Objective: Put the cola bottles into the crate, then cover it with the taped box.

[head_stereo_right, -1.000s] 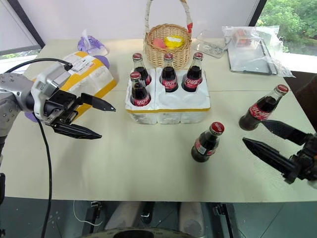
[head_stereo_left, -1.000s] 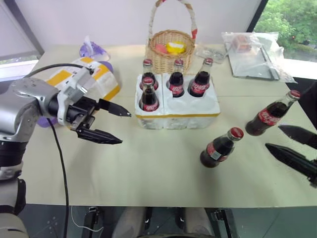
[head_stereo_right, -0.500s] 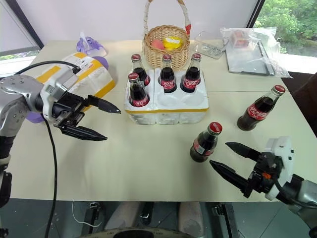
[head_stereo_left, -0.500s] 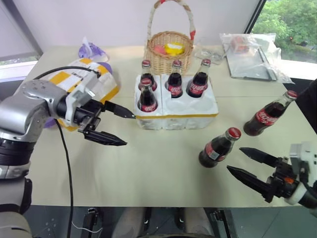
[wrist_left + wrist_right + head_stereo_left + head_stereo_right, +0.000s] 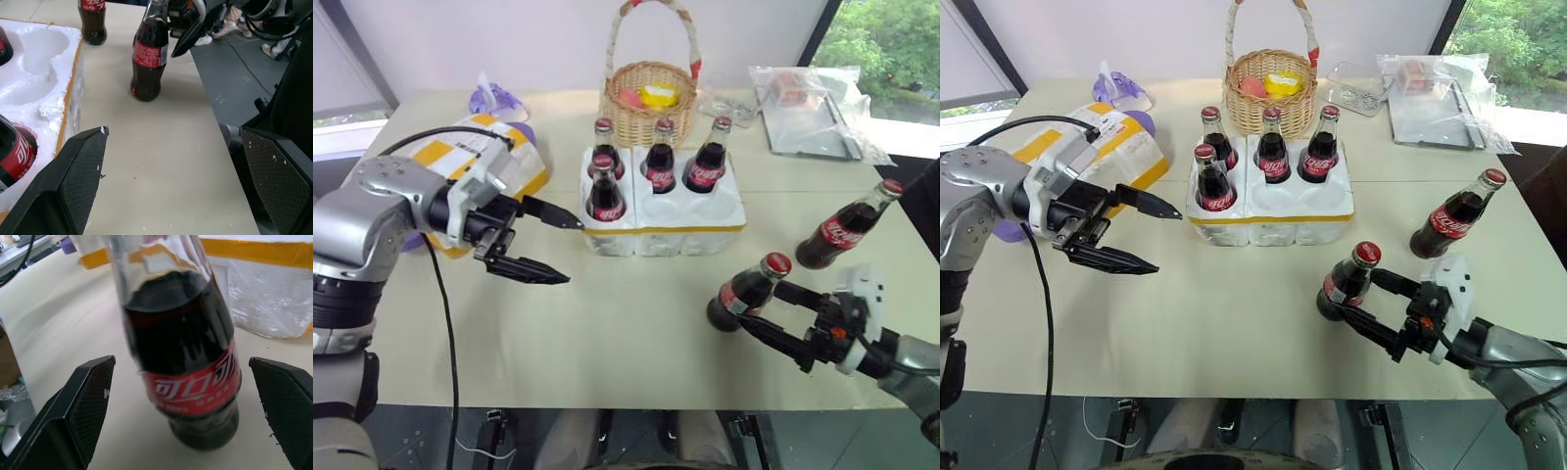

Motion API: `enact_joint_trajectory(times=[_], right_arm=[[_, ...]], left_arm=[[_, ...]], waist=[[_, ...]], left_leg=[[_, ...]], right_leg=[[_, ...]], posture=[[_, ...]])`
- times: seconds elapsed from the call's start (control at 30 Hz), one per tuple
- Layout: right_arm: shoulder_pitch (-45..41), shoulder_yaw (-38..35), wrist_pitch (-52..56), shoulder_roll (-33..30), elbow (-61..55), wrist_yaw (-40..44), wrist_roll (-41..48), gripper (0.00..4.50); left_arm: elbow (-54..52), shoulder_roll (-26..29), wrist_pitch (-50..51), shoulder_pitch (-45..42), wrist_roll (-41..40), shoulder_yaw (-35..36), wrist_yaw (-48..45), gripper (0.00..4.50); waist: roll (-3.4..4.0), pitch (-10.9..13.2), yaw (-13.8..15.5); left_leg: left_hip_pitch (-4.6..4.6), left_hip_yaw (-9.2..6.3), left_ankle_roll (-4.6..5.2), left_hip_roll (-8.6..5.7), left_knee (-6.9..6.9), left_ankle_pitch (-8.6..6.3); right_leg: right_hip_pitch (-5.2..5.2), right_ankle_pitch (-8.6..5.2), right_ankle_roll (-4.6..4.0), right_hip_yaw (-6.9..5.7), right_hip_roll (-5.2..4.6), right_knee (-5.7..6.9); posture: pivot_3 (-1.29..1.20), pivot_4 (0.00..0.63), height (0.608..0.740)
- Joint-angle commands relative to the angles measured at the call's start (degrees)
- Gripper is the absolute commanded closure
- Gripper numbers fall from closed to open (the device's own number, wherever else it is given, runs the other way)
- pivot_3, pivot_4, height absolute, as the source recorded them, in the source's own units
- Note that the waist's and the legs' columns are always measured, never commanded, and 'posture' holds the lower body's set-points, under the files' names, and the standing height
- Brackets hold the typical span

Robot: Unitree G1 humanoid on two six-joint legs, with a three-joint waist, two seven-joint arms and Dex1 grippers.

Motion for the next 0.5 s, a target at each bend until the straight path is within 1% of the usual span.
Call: enact_joint_trajectory(times=[0.03,0.17,0.27,0.3,0.33,0.43,0.5], right_arm=[[-2.5,2.8,-2.1,0.4,1.8,-0.9,-1.6,0.00],[-5.1,5.5,-3.4,1.0,4.3,-2.0,-3.3,0.00],[-6.2,5.1,-2.7,1.2,3.9,-2.4,-1.1,0.83],[-6.3,4.5,-2.3,1.0,3.2,-2.3,0.1,1.37],[-6.5,3.7,-1.7,0.7,2.4,-2.0,1.7,1.71],[-7.4,1.6,0.3,0.0,0.9,-1.8,6.6,1.70],[-11.8,-0.9,3.1,-0.9,0.1,-3.6,16.0,1.70]], left_arm=[[-1.5,0.2,-0.2,-0.4,-0.7,2.4,0.5,0.04],[-1.6,0.1,-0.5,-0.2,-0.4,2.3,0.9,0.04],[-1.6,0.0,-0.7,-0.1,-0.3,2.5,1.3,0.00],[-1.5,0.0,-0.7,-0.1,-0.3,2.5,1.4,0.00],[-1.5,0.0,-0.8,-0.1,-0.2,2.5,1.5,0.00],[-1.3,0.0,-1.0,-0.1,-0.1,2.6,1.7,0.00],[-1.2,0.0,-1.0,-0.1,-0.1,2.8,2.0,0.00]], waist=[[-0.01,0.0,0.0],[-0.01,0.0,0.0],[-0.01,0.0,0.0],[-0.01,0.0,0.0],[-0.01,0.0,0.1],[0.01,0.0,0.0],[0.02,0.1,0.0]], left_leg=[[0.00,0.00,0.00,0.00,0.00,0.00],[0.00,0.00,0.00,0.01,-0.01,0.00],[0.00,0.00,0.00,0.00,-0.01,0.00],[0.00,0.00,0.00,0.00,-0.01,0.00],[0.00,0.00,0.00,0.00,-0.01,0.00],[-0.01,0.00,0.00,0.00,-0.03,0.00],[-0.01,-0.01,0.00,0.00,-0.04,0.00]], right_leg=[[0.00,0.00,0.00,0.00,0.00,0.00],[-0.01,0.02,0.04,0.00,0.02,0.00],[-0.01,0.05,0.08,0.00,0.02,-0.01],[-0.01,0.05,0.08,0.00,0.02,-0.01],[-0.01,0.05,0.09,0.00,0.02,-0.01],[-0.02,0.05,0.09,0.00,0.03,-0.01],[-0.03,0.05,0.10,0.00,0.03,-0.01]], posture=[[0.00,0.150,0.740],[0.00,0.150,0.740],[0.00,0.150,0.740],[0.00,0.150,0.740],[0.00,0.150,0.740],[0.00,0.150,0.740],[0.00,0.150,0.740]])
